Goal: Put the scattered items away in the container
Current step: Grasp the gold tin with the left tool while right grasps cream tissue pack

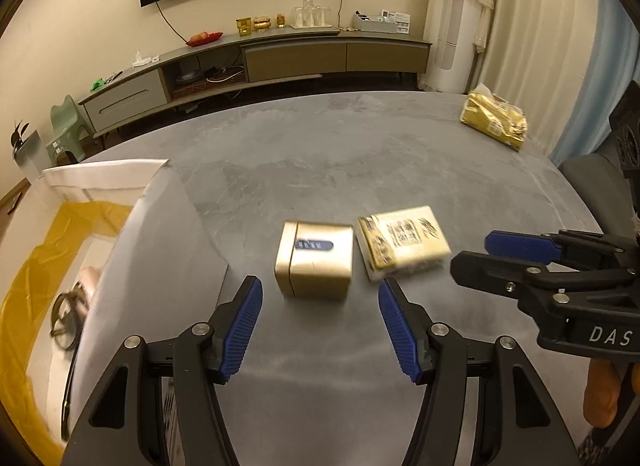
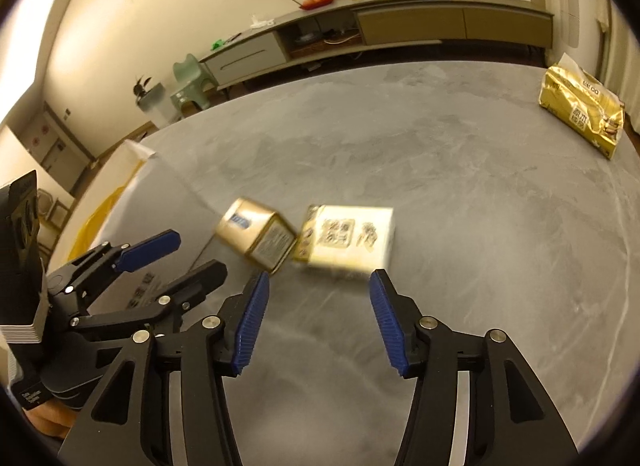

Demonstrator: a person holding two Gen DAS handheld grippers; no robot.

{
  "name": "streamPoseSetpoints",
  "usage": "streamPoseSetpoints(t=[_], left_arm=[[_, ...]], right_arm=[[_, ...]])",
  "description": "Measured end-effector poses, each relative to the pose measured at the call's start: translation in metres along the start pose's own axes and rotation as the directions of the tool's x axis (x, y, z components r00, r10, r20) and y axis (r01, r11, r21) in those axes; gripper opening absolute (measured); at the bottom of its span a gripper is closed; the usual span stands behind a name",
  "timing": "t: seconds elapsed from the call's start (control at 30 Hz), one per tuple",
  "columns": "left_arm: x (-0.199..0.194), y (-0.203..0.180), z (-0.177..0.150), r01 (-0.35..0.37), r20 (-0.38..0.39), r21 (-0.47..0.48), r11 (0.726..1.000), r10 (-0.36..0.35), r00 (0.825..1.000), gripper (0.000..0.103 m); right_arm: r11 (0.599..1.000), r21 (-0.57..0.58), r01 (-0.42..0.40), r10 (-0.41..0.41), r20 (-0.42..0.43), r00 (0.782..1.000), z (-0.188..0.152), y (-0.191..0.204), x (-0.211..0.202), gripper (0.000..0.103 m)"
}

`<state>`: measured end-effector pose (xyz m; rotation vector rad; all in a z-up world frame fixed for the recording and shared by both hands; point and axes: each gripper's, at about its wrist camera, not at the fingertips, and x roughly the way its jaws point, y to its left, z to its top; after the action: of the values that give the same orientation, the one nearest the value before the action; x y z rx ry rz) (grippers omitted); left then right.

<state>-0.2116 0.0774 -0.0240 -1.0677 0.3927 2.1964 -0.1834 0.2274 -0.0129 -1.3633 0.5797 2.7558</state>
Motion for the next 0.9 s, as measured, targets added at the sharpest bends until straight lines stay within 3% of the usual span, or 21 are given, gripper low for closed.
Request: streamPoseSetpoints(t=[0.2,0.37,0.57,0.63,0.8,0.9], left_arm=[[0.026,0.007,0.009,0.031,0.003,-0.002,1.000,-0.031,1.000,0.062],[0.038,0.011,0.011,0.059,0.006,0.003,0.998,-0.059,0.998,0.065],[0.058,0.011,0.005,0.042,-0.031,0.022,0.999,-0.042,0.999,0.063],[0.062,0.010,0.002,0.056,-0.045,0.018,0.998,-0.055,0.997,0.052],[0.060,0.007,-0.003,0.053,-0.035,0.014,0.999,-0.052,0.998,0.052],[0.056,0.010,-0.005,0.052,-0.036,-0.008,0.999,-0.052,0.998,0.052]], right_arm=[[1.000,0.009,0.024,-0.024,0.006,1.000,0.018,-0.009,0.020,0.059],[0.997,-0.067,0.041,-0.040,0.010,0.999,0.030,0.002,0.039,0.060],[0.976,-0.195,0.095,-0.102,-0.027,0.994,0.025,0.013,0.064,0.061],[0.972,-0.208,0.108,-0.121,-0.053,0.991,0.022,0.012,0.061,0.061],[0.981,-0.172,0.089,-0.120,-0.177,0.977,0.010,0.002,0.058,0.060],[0.968,-0.229,0.103,-0.145,-0.173,0.974,0.000,0.004,0.053,0.061]])
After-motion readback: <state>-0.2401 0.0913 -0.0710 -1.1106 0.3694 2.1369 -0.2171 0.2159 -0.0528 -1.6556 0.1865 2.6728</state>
